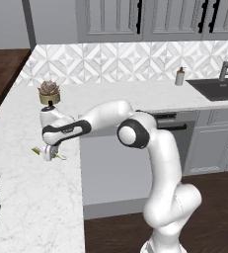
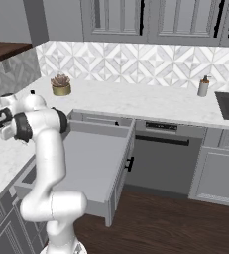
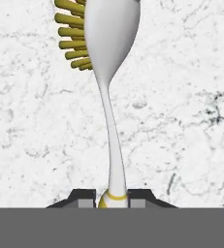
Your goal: Pick the dish brush from the drawer and place it on the counter.
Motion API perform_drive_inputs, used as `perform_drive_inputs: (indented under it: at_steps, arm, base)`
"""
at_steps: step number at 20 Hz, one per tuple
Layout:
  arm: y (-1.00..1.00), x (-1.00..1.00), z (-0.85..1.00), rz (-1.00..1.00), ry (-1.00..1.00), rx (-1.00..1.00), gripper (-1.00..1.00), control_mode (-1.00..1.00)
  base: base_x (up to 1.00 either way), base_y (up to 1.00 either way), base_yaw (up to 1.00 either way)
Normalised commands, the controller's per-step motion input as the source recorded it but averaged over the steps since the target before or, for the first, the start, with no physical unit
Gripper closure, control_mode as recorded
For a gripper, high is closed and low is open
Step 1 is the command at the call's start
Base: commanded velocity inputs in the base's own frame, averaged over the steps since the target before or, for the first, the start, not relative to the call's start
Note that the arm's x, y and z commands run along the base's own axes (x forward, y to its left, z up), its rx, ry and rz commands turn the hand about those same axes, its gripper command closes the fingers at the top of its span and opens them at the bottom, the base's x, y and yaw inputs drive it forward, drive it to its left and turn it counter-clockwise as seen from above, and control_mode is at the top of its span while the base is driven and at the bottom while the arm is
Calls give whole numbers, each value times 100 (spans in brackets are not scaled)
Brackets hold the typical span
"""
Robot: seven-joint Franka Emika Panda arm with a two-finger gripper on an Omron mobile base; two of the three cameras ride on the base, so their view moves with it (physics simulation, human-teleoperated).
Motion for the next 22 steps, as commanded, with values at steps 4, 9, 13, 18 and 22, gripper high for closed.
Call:
perform_drive_inputs:
  at_steps: [4,9,13,18,22]
  arm:
    - [41,0,-44,0,-1,-3,100,-100]
    - [-6,-4,9,0,2,-7,-100,-100]
    - [-31,-25,24,0,-4,-1,-100,-100]
    - [-90,-77,56,-3,-18,4,-100,-100]
    - [-100,-76,53,-6,-13,9,-100,-100]
  base:
    - [0,0,0]
    - [0,0,0]
    - [0,0,0]
    - [0,0,0]
    - [0,0,0]
